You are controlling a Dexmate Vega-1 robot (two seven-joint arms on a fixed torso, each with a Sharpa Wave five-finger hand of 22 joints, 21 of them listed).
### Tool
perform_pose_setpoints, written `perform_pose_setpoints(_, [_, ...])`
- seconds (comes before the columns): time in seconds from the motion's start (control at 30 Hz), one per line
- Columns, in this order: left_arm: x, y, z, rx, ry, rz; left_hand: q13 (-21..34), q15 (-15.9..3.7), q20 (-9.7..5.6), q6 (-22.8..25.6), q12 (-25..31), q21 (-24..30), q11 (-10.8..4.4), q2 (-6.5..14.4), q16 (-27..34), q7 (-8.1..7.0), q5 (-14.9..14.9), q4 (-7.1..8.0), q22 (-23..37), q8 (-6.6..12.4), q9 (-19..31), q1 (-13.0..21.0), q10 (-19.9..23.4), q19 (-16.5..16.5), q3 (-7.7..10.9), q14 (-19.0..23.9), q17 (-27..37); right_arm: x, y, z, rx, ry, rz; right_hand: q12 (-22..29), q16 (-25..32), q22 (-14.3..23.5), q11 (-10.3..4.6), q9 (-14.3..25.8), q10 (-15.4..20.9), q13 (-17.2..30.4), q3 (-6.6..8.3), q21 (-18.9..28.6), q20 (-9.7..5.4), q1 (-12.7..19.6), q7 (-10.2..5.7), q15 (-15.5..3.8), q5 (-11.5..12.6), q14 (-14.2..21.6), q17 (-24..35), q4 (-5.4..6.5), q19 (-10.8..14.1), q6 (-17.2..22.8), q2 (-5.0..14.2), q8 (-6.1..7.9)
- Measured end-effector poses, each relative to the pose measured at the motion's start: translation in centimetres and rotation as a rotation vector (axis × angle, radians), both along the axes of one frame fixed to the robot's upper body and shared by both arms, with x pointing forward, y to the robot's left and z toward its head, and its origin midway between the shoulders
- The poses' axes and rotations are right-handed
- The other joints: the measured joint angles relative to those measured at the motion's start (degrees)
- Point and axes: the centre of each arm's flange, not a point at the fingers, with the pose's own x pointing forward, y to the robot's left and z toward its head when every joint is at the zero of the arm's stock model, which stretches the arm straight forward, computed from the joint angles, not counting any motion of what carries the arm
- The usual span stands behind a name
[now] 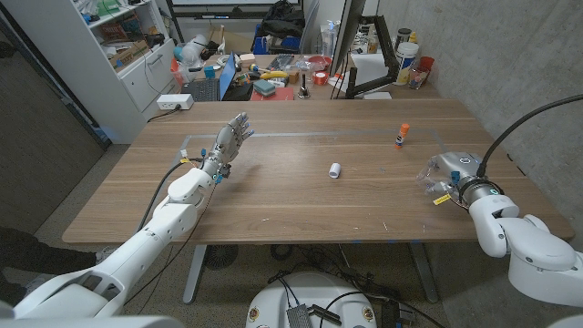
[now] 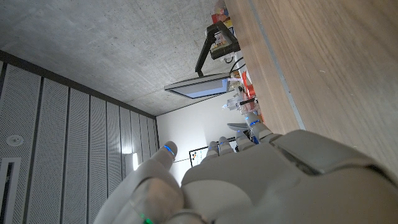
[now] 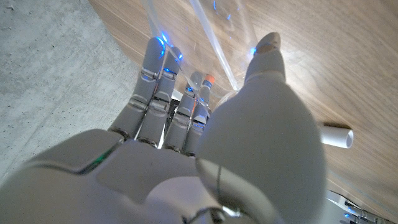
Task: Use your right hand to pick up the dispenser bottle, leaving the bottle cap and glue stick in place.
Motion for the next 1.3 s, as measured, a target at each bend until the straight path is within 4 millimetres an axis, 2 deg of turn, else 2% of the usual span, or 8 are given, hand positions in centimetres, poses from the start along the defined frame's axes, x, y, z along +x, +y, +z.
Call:
perform_pose_setpoints(0.33, [-0.2, 0.0, 0.1, 0.0, -0.006, -0.001, 0.0, 0.0, 0.0, 0.0, 0.0, 0.0, 0.0, 0.0, 0.0, 0.0, 0.2, 0.0, 0.0, 0.0, 0.0, 0.0, 0.0, 0.0, 0.0, 0.0, 0.0, -0.5, -0.1, 0.8, 0.061, -0.059, 0.059, -0.01, -0.18, -0.21, 0.0, 0.0, -0.02, 0.04, -0.06, 0.0, 0.0, 0.0, 0.0, 0.0, 0.01, 0.0, -0.01, 0.06, 0.0, 0.0, 0.0, -0.17])
perform_pose_setpoints(0.43, [-0.3, 0.0, 0.1, 0.0, -0.007, 0.0, 0.0, 0.0, 0.0, 0.0, 0.0, 0.0, 0.0, 0.0, 0.0, 0.0, 0.2, 0.0, 0.0, 0.0, 0.0, 0.0, 0.0, 0.0, 0.0, 0.0, 0.0, -0.6, 0.0, 0.9, 0.079, -0.074, 0.08, -0.02, -0.19, -0.41, 0.01, 0.02, -0.02, 0.18, -0.08, 0.0, 0.41, 0.0, 0.0, -0.01, 0.01, 0.01, -0.01, 0.08, -0.41, 0.0, 0.0, -0.22])
perform_pose_setpoints(0.77, [-0.5, 0.2, 0.1, -0.001, -0.011, 0.002, 0.0, 0.0, 0.0, 0.0, 0.0, -0.22, 0.0, 0.0, 0.0, 0.0, 0.2, 0.0, 0.0, 0.0, 0.0, 0.0, 0.0, 0.0, 0.0, 0.0, 0.0, -0.9, 0.3, 1.4, 0.109, -0.11, 0.134, -0.23, -0.29, -0.53, 0.09, 0.21, -0.12, 0.32, -0.08, 0.0, 0.09, 0.0, 0.02, -0.01, 0.32, 0.01, -0.01, 0.08, -0.74, 0.02, 0.0, -0.45])
perform_pose_setpoints(0.8, [-0.6, 0.3, 0.1, -0.003, -0.013, 0.003, 0.0, 0.0, 0.0, 0.0, 0.0, -0.22, 0.0, 0.0, 0.0, 0.0, 0.2, 0.0, 0.0, 0.0, 0.0, 0.0, 0.0, 0.0, 0.0, 0.0, 0.0, -1.1, -0.3, 1.6, 0.136, -0.127, 0.123, -0.23, -0.29, -0.53, 0.09, 0.21, -0.12, 0.36, -0.08, 0.0, 0.09, 0.0, 0.19, -0.01, 0.41, 0.01, 0.09, 0.08, -0.74, 0.19, 0.0, -0.46])
perform_pose_setpoints(0.93, [-0.6, 0.3, 0.1, -0.003, -0.013, 0.003, 0.0, 0.0, 0.0, 0.0, 0.0, -0.22, 0.0, 0.0, 0.0, 0.0, 0.2, 0.0, 0.0, 0.0, 0.0, 0.0, 0.0, 0.0, 0.0, 0.0, 0.0, -1.1, 0.3, 1.7, 0.131, -0.13, 0.155, -0.23, -0.3, -0.55, 0.09, 0.21, -0.12, 0.52, -0.16, 0.0, 0.09, 0.0, 0.21, -0.01, 0.42, 0.01, 0.26, 0.16, -0.73, 0.21, 0.0, -0.58])
perform_pose_setpoints(0.97, [-0.6, 0.4, 0.1, -0.005, -0.013, 0.003, 0.0, 0.0, 0.0, 0.0, 0.0, -0.22, 0.0, 0.0, 0.0, 0.0, 0.2, 0.0, 0.0, 0.0, 0.0, 0.0, 0.0, 0.0, 0.0, 0.0, 0.0, -1.3, -0.3, 1.9, 0.155, -0.145, 0.147, -0.23, -0.3, -0.65, 0.07, 0.21, -0.11, 0.52, -0.16, 0.0, 0.1, 0.0, 0.21, -0.02, 0.42, 0.01, 0.26, 0.16, -0.73, 0.21, 0.0, -0.6])
perform_pose_setpoints(1.3, [-0.7, 0.6, 0.1, -0.008, -0.015, 0.006, 0.0, 0.0, 0.0, 0.0, 0.0, -0.22, 0.0, 0.0, 0.0, 0.0, 0.2, 0.0, 0.0, 0.0, 0.0, 0.0, 0.0, 0.0, 0.0, 0.0, 0.0, -1.6, -0.6, 2.4, 0.191, -0.183, 0.18, 0.01, -0.46, -0.91, 0.29, 0.2, 0.54, 0.51, -0.17, 0.45, 0.1, 0.0, 0.52, -0.22, 0.41, 0.22, 0.26, 0.17, -0.72, 0.52, 0.0, -0.36])
